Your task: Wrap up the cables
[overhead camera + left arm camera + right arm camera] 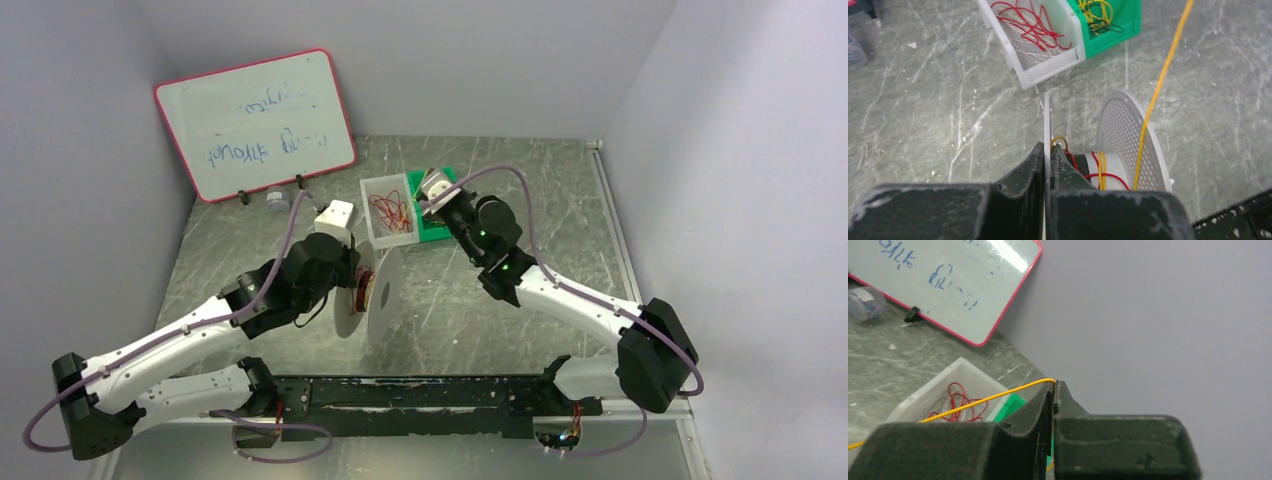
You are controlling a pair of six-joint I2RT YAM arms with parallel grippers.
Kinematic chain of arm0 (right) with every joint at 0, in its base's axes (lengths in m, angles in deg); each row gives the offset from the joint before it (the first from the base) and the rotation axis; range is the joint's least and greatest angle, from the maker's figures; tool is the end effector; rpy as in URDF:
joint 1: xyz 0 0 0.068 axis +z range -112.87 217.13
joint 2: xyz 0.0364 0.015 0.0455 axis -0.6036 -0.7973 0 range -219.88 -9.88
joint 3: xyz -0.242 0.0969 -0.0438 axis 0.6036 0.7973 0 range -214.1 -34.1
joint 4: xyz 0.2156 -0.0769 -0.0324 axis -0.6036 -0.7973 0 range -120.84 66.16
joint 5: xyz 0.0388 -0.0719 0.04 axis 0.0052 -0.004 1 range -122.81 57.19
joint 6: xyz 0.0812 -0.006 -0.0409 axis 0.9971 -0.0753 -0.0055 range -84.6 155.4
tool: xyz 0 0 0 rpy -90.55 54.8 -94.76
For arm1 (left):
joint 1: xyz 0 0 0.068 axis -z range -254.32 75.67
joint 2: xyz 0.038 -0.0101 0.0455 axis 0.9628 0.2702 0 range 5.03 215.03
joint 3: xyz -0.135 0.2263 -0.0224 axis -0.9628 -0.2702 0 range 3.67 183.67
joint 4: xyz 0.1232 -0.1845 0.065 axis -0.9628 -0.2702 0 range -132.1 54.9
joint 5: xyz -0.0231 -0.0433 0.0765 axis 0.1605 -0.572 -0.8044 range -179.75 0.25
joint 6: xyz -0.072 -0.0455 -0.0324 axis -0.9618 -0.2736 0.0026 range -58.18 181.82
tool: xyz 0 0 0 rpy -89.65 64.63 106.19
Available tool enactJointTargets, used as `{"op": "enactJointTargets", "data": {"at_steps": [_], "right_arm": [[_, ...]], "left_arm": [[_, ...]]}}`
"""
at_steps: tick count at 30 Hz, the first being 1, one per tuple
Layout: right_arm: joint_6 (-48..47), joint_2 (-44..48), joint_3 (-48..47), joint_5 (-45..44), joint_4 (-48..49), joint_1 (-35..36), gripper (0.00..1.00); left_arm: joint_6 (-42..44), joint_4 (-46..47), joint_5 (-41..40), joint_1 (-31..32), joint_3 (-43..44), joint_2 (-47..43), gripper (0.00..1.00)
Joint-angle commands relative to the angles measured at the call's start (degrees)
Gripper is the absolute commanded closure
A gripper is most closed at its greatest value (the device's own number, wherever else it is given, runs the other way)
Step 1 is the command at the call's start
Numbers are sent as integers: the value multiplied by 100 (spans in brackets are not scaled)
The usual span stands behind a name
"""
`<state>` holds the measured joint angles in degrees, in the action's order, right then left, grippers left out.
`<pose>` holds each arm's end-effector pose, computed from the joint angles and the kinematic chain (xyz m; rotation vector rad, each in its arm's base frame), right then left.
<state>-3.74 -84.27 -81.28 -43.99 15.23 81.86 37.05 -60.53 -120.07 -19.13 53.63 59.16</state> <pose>0.2374 0.2129 0.3473 -0.7859 1.1197 -0.0511 0.1548 -0.1507 0.2934 0.2209 2.0153 -0.3330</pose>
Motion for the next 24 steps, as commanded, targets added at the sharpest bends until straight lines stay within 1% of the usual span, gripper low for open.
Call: {"op": "enactJointTargets", "data": {"at_steps": [1,3,4,6,8,12,15,20,24], "right_arm": [[766,-10,72,35,-10,-251,99],[1029,7,242,63,-44,-308,100],[1185,20,342,65,-40,-339,100],[1566,51,581,114,-21,-416,100],[1903,83,940,190,100,-474,100],[2531,169,1395,281,255,-550,100],[2965,235,1619,379,180,-570,100],[3721,306,2048,910,170,-579,100],[4011,132,2374,1595,360,-579,100]], "left_arm": [[287,-316,807,44,178,-393,93],[319,-410,1030,44,310,-519,93],[542,-452,1155,44,358,-598,93],[652,-532,1362,46,459,-751,93],[725,-630,1497,44,566,-898,93],[839,-861,1604,44,787,-1085,93],[892,-895,1662,44,930,-1187,93],[813,-690,1767,45,1133,-1305,93],[714,-304,1707,44,1139,-1303,93]]}}
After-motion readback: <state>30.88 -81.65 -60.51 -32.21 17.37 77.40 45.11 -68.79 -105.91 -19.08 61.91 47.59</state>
